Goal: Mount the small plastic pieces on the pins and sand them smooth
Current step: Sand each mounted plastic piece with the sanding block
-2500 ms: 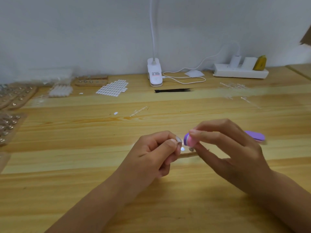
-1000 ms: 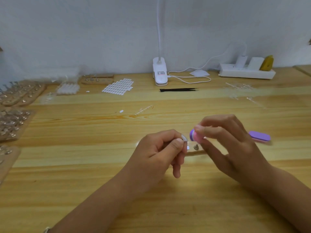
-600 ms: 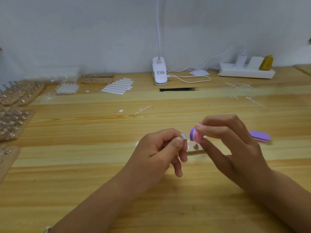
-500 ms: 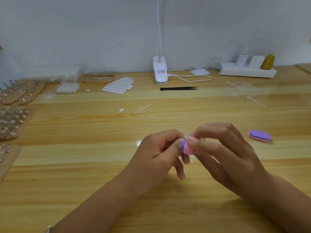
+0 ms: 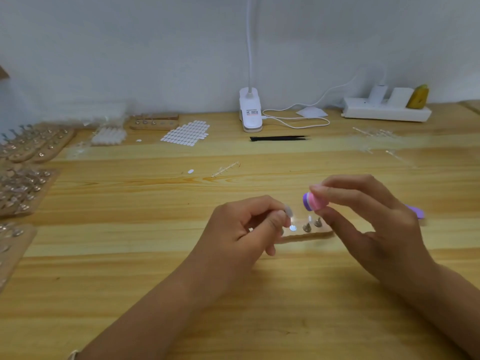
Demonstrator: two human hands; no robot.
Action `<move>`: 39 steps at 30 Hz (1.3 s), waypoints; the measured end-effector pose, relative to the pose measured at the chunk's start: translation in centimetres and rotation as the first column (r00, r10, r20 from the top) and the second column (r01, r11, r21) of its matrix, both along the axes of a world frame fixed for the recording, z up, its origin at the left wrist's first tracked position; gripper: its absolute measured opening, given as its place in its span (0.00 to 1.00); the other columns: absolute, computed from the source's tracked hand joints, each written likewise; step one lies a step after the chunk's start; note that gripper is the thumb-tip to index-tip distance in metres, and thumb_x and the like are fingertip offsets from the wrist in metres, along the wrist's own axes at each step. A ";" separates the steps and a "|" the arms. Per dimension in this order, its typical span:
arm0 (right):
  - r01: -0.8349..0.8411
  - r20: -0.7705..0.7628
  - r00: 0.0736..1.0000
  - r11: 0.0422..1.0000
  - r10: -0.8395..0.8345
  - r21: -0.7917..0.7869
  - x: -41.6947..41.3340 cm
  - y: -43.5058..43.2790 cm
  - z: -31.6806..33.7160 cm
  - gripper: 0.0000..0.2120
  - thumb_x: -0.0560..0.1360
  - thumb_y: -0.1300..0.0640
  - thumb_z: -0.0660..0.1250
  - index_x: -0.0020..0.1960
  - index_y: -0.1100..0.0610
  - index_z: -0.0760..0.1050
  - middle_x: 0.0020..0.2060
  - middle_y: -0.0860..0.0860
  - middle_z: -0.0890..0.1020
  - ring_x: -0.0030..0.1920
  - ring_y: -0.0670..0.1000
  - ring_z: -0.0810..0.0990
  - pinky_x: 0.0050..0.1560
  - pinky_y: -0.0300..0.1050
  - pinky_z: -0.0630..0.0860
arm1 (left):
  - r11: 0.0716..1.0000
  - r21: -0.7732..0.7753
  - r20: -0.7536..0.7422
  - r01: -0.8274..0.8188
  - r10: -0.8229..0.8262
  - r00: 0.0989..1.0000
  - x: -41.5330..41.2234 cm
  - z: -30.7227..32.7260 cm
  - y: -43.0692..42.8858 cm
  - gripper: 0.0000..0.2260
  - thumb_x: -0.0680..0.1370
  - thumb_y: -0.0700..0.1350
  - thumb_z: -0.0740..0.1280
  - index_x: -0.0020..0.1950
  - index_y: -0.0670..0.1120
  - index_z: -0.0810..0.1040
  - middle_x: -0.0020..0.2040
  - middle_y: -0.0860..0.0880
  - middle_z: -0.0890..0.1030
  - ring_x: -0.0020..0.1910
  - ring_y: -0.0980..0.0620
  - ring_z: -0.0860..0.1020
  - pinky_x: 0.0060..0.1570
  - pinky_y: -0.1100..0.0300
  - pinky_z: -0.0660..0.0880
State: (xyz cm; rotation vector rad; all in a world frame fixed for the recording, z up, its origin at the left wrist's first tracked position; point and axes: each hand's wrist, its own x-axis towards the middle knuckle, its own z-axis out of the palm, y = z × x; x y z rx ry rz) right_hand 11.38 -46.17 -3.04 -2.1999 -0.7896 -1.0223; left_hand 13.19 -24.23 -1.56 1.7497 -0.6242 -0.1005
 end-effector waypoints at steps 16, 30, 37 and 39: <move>-0.089 -0.070 0.994 0.988 0.080 -0.125 -0.1 0.8 -0.8 0.16 0.79 0.69 0.65 0.66 0.63 0.76 0.56 0.56 0.79 0.56 0.53 0.81 0.57 0.42 0.76 | 0.883 0.284 0.522 -0.373 0.184 0.833 -0.8 0.0 -0.4 0.06 0.76 0.47 0.68 0.44 0.54 0.85 0.37 0.59 0.76 0.33 0.62 0.70 0.32 0.66 0.62; -0.097 -0.062 0.994 0.993 0.094 -0.060 -0.2 0.8 -0.7 0.16 0.79 0.69 0.65 0.66 0.62 0.75 0.56 0.56 0.79 0.56 0.52 0.80 0.55 0.43 0.77 | 0.921 0.194 0.455 -0.339 0.221 0.862 -0.7 -0.1 -0.3 0.05 0.75 0.45 0.70 0.46 0.51 0.86 0.40 0.57 0.81 0.37 0.60 0.76 0.33 0.63 0.68; -0.023 -0.047 0.999 0.994 0.018 -0.108 0.2 0.6 -0.6 0.15 0.79 0.69 0.65 0.65 0.63 0.77 0.56 0.56 0.79 0.54 0.55 0.81 0.53 0.49 0.78 | 0.954 0.130 0.304 -0.269 0.220 0.927 -0.3 -0.5 -0.3 0.06 0.74 0.40 0.73 0.44 0.51 0.86 0.38 0.56 0.81 0.41 0.56 0.79 0.33 0.58 0.73; -0.066 -0.019 0.998 0.991 0.064 -0.120 -0.1 0.8 -0.7 0.16 0.79 0.70 0.66 0.66 0.63 0.76 0.55 0.56 0.79 0.55 0.54 0.80 0.55 0.46 0.77 | 0.960 0.120 0.312 -0.252 0.205 0.928 -0.4 -0.4 -0.3 0.06 0.75 0.40 0.74 0.45 0.51 0.86 0.39 0.56 0.81 0.41 0.56 0.80 0.33 0.64 0.72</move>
